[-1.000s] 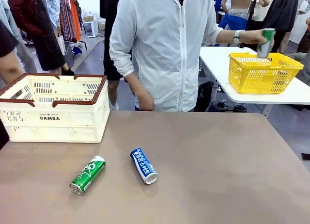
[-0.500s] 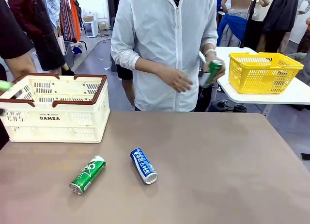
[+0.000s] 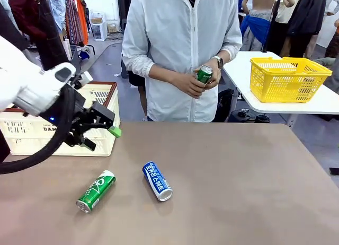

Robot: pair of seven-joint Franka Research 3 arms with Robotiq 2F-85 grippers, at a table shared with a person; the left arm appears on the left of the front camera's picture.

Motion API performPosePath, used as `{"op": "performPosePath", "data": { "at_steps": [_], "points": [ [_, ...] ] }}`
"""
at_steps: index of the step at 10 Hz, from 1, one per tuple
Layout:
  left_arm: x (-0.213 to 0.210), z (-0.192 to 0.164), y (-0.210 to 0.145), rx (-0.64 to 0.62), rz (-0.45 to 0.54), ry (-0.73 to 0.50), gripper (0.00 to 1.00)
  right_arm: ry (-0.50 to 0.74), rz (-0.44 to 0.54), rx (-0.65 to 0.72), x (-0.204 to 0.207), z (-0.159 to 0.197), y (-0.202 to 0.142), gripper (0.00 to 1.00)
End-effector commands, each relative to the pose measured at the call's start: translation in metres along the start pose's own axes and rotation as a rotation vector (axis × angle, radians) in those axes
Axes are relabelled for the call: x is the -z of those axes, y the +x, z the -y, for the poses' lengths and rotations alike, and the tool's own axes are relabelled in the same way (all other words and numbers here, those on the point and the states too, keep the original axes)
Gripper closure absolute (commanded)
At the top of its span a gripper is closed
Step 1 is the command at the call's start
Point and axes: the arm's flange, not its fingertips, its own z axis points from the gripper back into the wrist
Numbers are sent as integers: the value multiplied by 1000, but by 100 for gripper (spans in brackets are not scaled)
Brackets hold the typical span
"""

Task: Place the drinks into the Shopping basket.
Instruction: Pick up one drink and place it into the Shopping basket.

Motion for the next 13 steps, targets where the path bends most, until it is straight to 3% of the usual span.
{"op": "performPosePath", "data": {
  "at_steps": [1,4,5,7,9,13],
  "points": [
    [-34,1,-5,-11,53,-55,0,-7,-15,20,-4,-5,-2,0],
    [-22,0,-1,-2,40,-25,0,-7,-15,20,-4,-5,-2,0],
    [-10,8,0,-206,59,51,0,-7,-15,20,-4,-5,-2,0],
    [41,61,9,-235,-47,132,0,-7,-15,20,-4,-5,-2,0],
    [89,99,29,-270,-48,308,0,-7,-15,20,-4,-5,-2,0],
    [160,103,26,-425,-55,499,0,-7,-15,20,-4,-5,-2,0]
  ]
}}
